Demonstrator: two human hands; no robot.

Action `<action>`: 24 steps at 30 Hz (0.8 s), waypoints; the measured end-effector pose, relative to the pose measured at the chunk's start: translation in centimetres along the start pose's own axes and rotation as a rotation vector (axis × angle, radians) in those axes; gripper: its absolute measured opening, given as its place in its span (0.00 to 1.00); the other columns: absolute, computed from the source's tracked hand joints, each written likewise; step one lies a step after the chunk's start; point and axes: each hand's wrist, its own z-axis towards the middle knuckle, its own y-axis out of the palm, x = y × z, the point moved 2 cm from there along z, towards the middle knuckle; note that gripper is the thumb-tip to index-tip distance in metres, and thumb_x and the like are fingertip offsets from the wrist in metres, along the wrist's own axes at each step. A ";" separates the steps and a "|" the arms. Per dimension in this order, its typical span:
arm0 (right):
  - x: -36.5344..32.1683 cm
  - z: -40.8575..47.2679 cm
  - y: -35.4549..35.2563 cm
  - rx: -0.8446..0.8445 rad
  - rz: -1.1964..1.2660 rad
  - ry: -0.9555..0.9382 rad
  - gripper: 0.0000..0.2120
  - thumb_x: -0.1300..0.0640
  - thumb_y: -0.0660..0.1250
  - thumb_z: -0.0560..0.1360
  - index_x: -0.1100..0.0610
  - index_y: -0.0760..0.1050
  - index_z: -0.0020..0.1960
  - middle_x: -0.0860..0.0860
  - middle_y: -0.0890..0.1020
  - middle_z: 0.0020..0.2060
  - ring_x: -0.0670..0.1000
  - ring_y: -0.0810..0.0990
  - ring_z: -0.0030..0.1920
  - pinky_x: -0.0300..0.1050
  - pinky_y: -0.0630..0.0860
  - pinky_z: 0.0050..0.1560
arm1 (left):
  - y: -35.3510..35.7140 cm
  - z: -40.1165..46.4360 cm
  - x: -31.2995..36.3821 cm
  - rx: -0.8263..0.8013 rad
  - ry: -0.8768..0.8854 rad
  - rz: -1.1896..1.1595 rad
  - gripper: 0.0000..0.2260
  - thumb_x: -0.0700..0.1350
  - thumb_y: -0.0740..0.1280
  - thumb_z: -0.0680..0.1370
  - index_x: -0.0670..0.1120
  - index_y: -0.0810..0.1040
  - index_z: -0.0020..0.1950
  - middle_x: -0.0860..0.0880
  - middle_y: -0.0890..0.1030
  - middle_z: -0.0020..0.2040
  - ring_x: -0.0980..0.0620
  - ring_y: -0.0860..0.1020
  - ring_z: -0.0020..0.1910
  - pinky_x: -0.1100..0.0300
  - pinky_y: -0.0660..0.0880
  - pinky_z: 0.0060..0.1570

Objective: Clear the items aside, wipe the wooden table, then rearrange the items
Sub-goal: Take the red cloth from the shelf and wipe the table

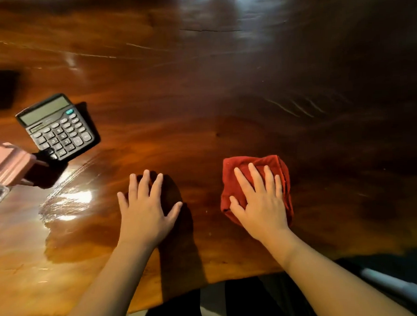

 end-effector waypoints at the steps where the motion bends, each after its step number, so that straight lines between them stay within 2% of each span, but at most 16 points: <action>1: 1.3 -0.5 -0.2 0.002 0.002 0.032 0.34 0.33 0.53 0.78 0.41 0.50 0.81 0.52 0.59 0.80 0.63 0.54 0.79 0.66 0.50 0.78 | 0.2 0.2 0.6 -0.008 0.009 0.006 0.39 0.70 0.58 0.74 0.53 0.55 0.80 0.46 0.53 0.82 0.41 0.45 0.80 0.34 0.50 0.74; 6: 5.4 -2.9 -0.7 -0.001 0.001 0.145 0.35 0.33 0.52 0.78 0.42 0.49 0.81 0.54 0.58 0.80 0.63 0.51 0.80 0.65 0.49 0.78 | 1.1 0.1 1.7 -0.015 0.029 -0.001 0.38 0.69 0.58 0.75 0.54 0.55 0.80 0.46 0.54 0.82 0.42 0.46 0.80 0.34 0.50 0.74; 12: 4.2 -3.6 -0.8 -0.018 -0.011 0.177 0.36 0.34 0.49 0.78 0.46 0.52 0.82 0.56 0.58 0.81 0.64 0.51 0.80 0.67 0.48 0.78 | 1.4 -1.7 0.0 -0.009 0.005 -0.028 0.37 0.68 0.58 0.76 0.54 0.55 0.80 0.46 0.55 0.82 0.41 0.47 0.80 0.34 0.51 0.74; 18: -0.3 -5.1 0.2 -0.054 -0.022 0.141 0.36 0.33 0.49 0.77 0.45 0.50 0.82 0.57 0.59 0.80 0.65 0.53 0.79 0.69 0.50 0.77 | 1.3 -4.7 -4.5 0.017 -0.093 -0.090 0.36 0.67 0.59 0.76 0.53 0.57 0.80 0.46 0.56 0.81 0.41 0.48 0.80 0.34 0.51 0.73; 24: -9.9 -6.4 2.0 -0.110 -0.010 -0.020 0.37 0.33 0.54 0.75 0.44 0.53 0.81 0.56 0.62 0.80 0.66 0.55 0.79 0.69 0.50 0.77 | 1.1 -8.5 -10.6 0.036 -0.256 -0.154 0.36 0.68 0.58 0.76 0.53 0.57 0.80 0.46 0.56 0.81 0.41 0.49 0.80 0.35 0.52 0.74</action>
